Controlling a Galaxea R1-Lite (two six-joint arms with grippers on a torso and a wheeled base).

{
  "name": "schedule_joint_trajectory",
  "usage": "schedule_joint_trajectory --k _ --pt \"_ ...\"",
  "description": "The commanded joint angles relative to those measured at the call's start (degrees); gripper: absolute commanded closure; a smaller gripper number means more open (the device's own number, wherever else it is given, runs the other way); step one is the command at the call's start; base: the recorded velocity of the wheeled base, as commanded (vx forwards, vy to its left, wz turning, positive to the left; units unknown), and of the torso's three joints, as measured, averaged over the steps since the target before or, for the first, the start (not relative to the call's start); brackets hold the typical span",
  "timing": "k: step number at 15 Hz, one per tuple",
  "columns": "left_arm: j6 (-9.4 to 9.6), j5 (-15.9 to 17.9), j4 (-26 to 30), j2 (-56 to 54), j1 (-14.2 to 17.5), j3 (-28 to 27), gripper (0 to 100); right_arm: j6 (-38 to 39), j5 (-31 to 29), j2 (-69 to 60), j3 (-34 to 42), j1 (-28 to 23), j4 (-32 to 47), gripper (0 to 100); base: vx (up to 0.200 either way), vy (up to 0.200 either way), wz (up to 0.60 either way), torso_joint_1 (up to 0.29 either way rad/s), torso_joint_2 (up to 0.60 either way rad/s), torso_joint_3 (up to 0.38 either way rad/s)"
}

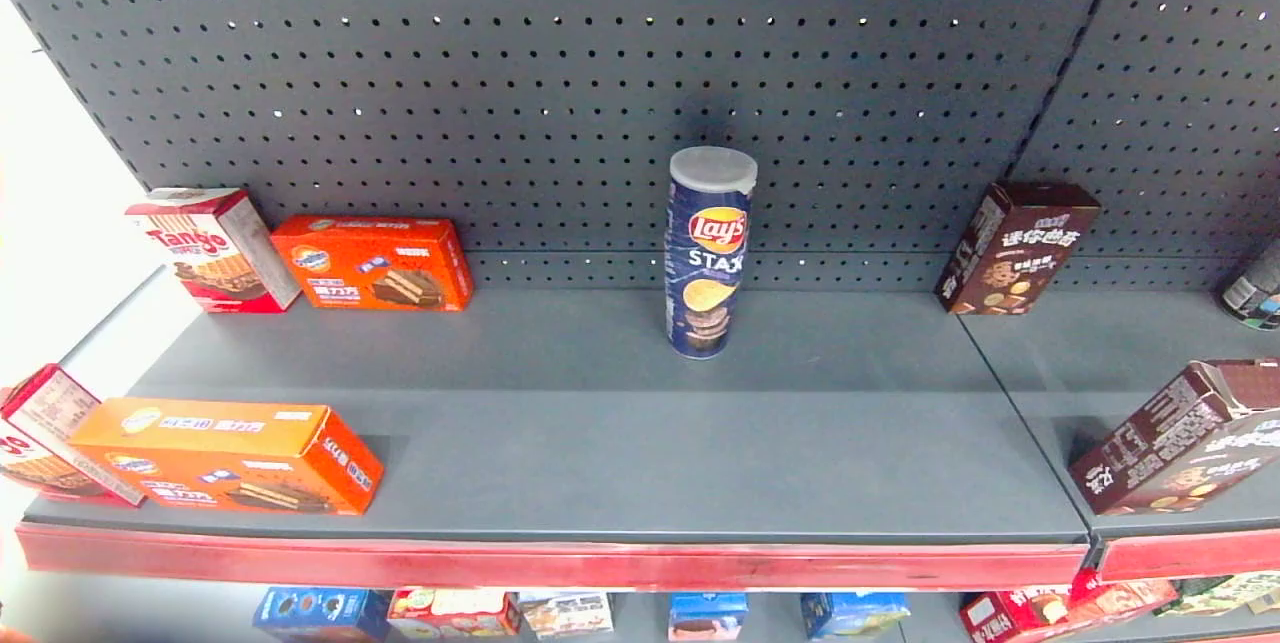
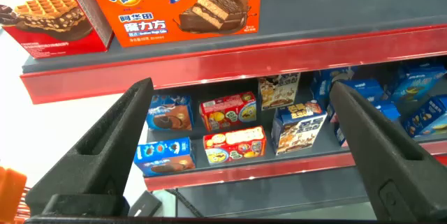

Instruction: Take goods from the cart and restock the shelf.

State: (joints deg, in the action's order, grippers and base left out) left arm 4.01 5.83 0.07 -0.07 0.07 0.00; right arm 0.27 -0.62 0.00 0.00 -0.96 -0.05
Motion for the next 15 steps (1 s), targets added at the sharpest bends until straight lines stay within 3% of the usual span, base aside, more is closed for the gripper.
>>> schedule_joint_trajectory --k 1,3,15 --pt "0.03 0.1 0.0 0.1 -0.1 0.0 0 0.0 0.0 0.0 0.0 0.0 0.0 0 0.000 0.000 0.00 0.000 0.00 0.000" --pt "-0.06 0.0 -0.1 0.1 -0.1 0.0 0 0.0 0.0 0.0 0.0 0.0 0.0 0 0.000 0.000 0.00 0.000 0.00 0.000" --pt "-0.06 0.0 -0.1 0.1 -0.1 0.0 0 0.1 0.0 0.0 0.0 0.0 0.0 0 0.000 0.000 0.60 0.004 0.00 0.003"
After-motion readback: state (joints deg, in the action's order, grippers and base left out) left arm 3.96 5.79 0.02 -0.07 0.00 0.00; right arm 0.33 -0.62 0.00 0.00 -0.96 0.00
